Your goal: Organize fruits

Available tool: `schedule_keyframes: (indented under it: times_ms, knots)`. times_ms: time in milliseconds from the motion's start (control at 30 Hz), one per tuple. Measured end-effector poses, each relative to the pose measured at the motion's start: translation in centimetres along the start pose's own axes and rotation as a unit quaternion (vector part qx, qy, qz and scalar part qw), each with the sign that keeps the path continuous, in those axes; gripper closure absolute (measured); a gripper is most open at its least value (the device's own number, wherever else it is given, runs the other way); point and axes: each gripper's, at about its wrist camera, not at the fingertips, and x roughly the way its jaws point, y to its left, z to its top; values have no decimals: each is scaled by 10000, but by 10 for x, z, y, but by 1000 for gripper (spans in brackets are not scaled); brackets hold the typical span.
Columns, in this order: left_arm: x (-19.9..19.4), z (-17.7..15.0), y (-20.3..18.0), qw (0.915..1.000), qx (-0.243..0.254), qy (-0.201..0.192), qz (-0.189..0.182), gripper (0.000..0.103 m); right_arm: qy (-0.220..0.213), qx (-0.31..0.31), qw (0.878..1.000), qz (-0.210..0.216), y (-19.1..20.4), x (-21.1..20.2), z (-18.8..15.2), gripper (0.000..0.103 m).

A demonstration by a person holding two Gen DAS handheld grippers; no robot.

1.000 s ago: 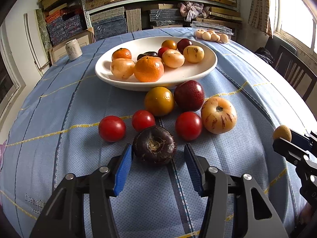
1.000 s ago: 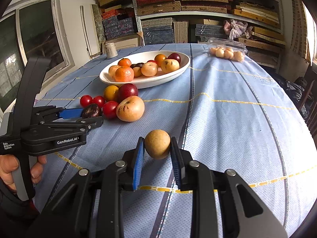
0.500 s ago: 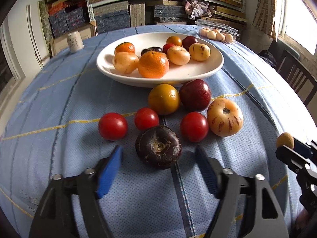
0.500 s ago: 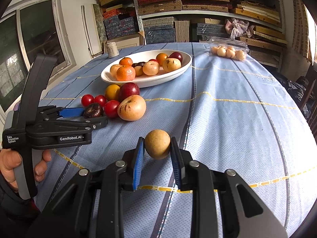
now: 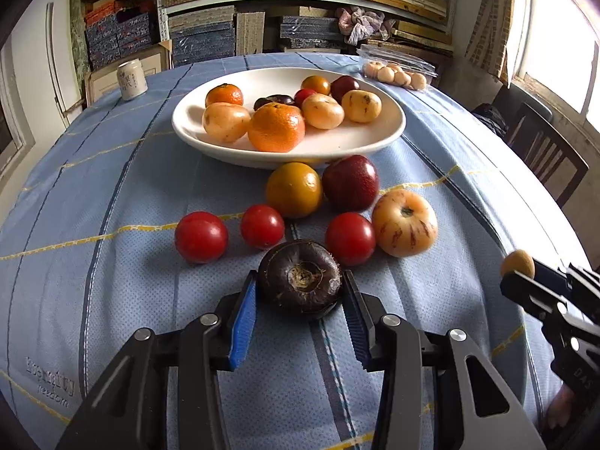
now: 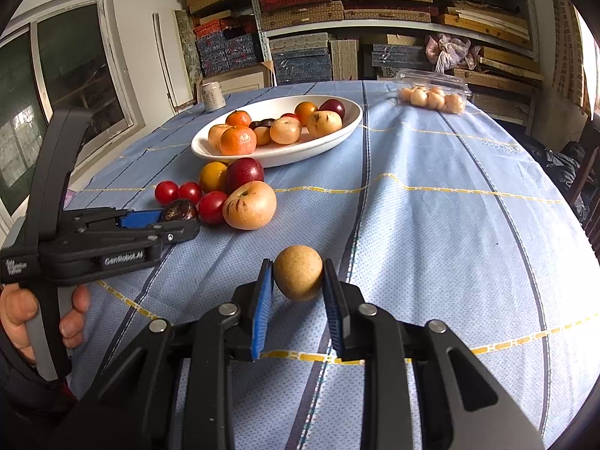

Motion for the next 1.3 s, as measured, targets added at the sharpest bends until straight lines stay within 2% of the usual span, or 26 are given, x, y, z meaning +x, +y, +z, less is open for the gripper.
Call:
schedule_keyframes:
  times_ms: [333,433,467,533,600,633,667,700,833,1000,1300]
  knots:
    - [-6,-10,-12,9997,191,141,24,57,19,-7,10000,6,0,0,1,78]
    - [-1,-12,-15,9994,225,190,202,11,11,-40,10000,-12,1,0,1,78]
    - [2,-12,-13,9993,186,247,189,10,6,-39,10000,-10,1,0,1,78]
    - [4,-9,-9,9995,74,255,194,10,11,-27,10000,-4,0,0,1,78]
    - [3,-7,-6,9997,8,180,147,17,23,-29,10000,5,0,0,1,78]
    - [1,-6,-6,9999,-1,100,116,38,22,-23,10000,16,0,0,0,78]
    - [0,-5,-6,10000,13,68,70,53,22,-13,10000,29,0,0,1,78]
    - [-1,-5,-7,10000,33,47,32,58,22,-4,10000,37,-1,0,1,78]
    - [-7,-7,-7,10000,43,-62,33,59,26,14,10000,60,-1,0,0,78]
    - [-8,-13,-7,9999,56,47,98,59,25,12,10000,76,-2,1,0,78]
    - [-19,-27,-8,9995,97,2,289,59,23,9,10000,79,-2,2,1,78]
